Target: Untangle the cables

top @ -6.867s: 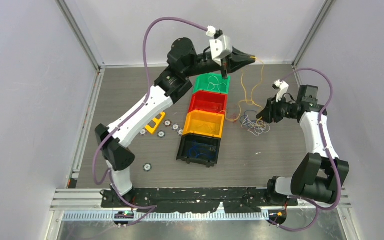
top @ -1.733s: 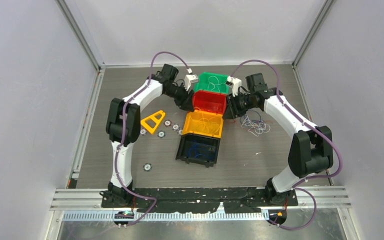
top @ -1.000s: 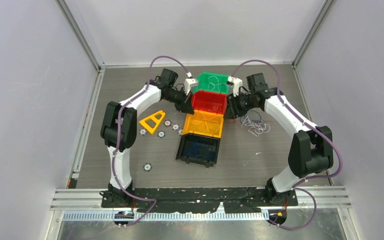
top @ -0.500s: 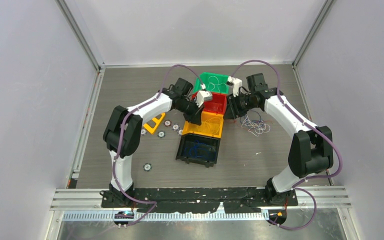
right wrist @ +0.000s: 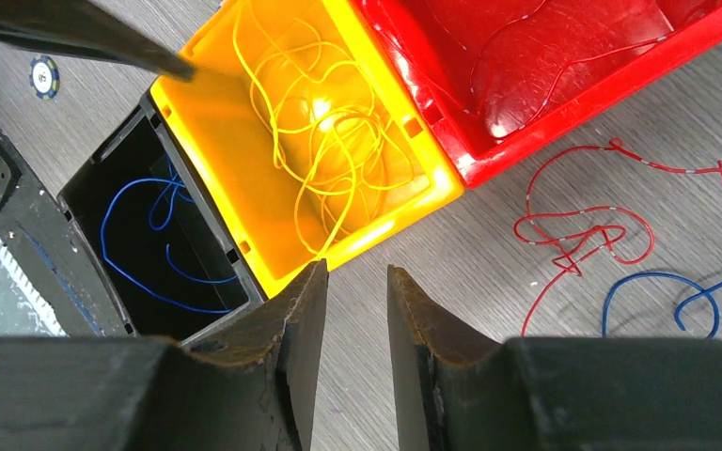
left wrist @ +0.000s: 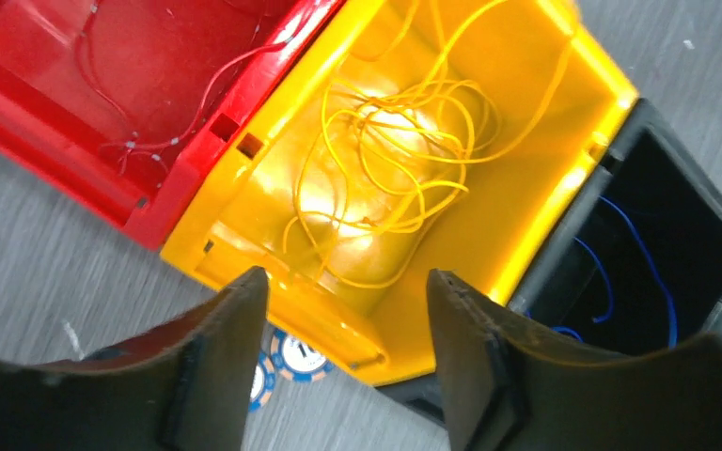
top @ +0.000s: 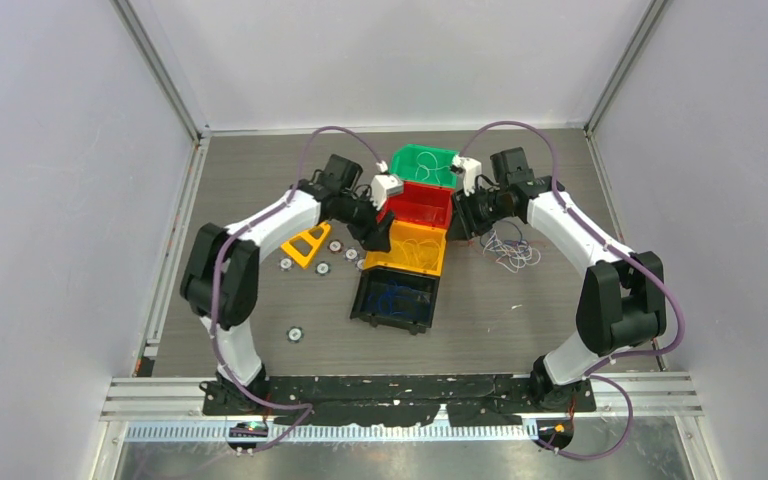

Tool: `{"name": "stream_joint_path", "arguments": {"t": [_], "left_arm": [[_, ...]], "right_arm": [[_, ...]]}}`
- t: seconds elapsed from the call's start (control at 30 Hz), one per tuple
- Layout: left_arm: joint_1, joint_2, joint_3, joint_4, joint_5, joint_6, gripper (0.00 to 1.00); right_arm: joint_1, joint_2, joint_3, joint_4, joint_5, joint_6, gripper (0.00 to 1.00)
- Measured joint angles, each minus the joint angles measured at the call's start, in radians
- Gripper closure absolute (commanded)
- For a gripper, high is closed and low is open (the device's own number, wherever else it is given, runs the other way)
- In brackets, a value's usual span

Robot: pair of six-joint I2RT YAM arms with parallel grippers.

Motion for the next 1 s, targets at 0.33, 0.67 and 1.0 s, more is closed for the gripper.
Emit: {"name": "stream_joint_path", "arguments": {"t": [0.33, 0.67, 1.0], "left_arm": [[0.019, -0.289, -0.122, 0.174, 0.071, -0.024, 0.0], [0.019, -0.33, -0.127, 0.353, 0.006, -0.034, 0.0], [0.019, -0.323, -0.069, 0.359, 0.003, -0.006, 0.0]], "right_arm": [[-0.137, -0.024, 0.021, -0.109, 0.029, -0.107, 0.43], [-0.283, 0.033, 0.03, -0.191, 0.216, -0.232, 0.35], [-0.193, 0.324, 0.229, -0.167, 0.242, -0.254, 0.27]]}}
